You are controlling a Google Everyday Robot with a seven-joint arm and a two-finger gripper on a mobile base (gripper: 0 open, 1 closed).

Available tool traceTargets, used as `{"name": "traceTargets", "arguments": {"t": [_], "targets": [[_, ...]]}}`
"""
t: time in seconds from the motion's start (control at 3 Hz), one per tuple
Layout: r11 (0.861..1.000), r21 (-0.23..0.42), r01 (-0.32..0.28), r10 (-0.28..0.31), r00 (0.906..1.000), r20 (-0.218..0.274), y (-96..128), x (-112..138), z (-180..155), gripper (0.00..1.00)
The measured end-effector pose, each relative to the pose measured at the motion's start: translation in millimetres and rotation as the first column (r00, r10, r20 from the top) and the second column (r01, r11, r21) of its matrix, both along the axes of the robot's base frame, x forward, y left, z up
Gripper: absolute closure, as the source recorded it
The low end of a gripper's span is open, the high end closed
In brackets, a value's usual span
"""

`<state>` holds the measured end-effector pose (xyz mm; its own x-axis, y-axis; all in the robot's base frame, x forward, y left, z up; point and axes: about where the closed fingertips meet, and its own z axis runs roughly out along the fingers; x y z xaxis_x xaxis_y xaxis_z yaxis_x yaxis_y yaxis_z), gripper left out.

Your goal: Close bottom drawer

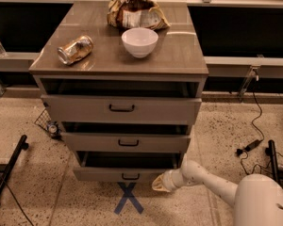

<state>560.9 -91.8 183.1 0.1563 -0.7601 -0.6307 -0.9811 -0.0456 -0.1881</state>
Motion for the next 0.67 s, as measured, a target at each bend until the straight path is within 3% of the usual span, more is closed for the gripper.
{"name": "traceTargets", "arguments": {"t": [0.67], "targets": [[1.000, 0.011, -0.003, 0.003, 0.9996, 0.029, 7.1, 3.4, -3.9, 1.00]]}}
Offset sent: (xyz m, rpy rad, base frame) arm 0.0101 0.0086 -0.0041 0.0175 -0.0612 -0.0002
